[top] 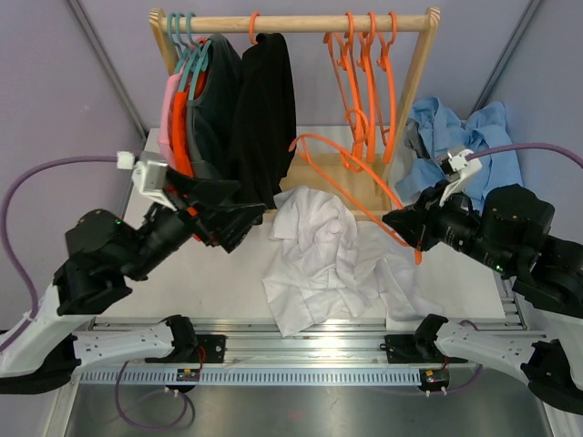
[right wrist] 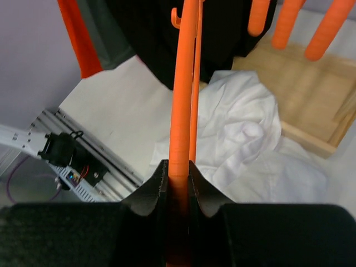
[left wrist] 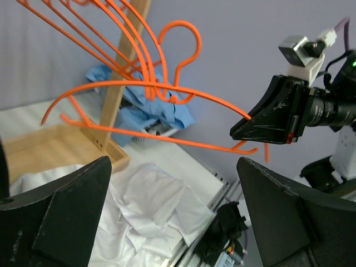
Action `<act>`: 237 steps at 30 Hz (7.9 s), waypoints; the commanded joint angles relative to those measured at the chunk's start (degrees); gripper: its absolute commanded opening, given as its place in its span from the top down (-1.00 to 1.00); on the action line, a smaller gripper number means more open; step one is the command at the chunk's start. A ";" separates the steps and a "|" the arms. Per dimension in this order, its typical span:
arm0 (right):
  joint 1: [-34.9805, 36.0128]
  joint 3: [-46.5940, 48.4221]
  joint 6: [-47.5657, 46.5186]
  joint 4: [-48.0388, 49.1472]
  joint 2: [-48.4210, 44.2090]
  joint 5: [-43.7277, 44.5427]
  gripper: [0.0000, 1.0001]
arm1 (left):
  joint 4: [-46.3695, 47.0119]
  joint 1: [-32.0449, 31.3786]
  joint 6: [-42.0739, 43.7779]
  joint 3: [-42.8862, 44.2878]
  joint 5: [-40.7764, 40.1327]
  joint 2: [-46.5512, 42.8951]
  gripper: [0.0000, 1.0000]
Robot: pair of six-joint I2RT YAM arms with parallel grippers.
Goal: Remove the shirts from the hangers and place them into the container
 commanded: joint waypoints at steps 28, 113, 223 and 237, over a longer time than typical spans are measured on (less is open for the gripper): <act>-0.02 28.83 -16.57 27.90 38.77 31.32 1.00 | -0.61 -0.17 -7.18 -17.24 -8.56 -10.24 -0.98; -1.42 -32.60 22.53 56.82 53.72 7.07 -0.99 | -4.13 -0.17 -7.80 -18.47 -11.81 -11.03 -0.98; -75.25 49.59 55.93 104.28 78.94 1.01 1.00 | -7.03 -0.26 -8.50 -13.28 -12.34 -6.55 -0.98; -71.21 26.28 26.77 69.52 76.21 -6.21 1.00 | -3.96 -0.26 -9.29 -17.24 -11.11 -7.96 -0.98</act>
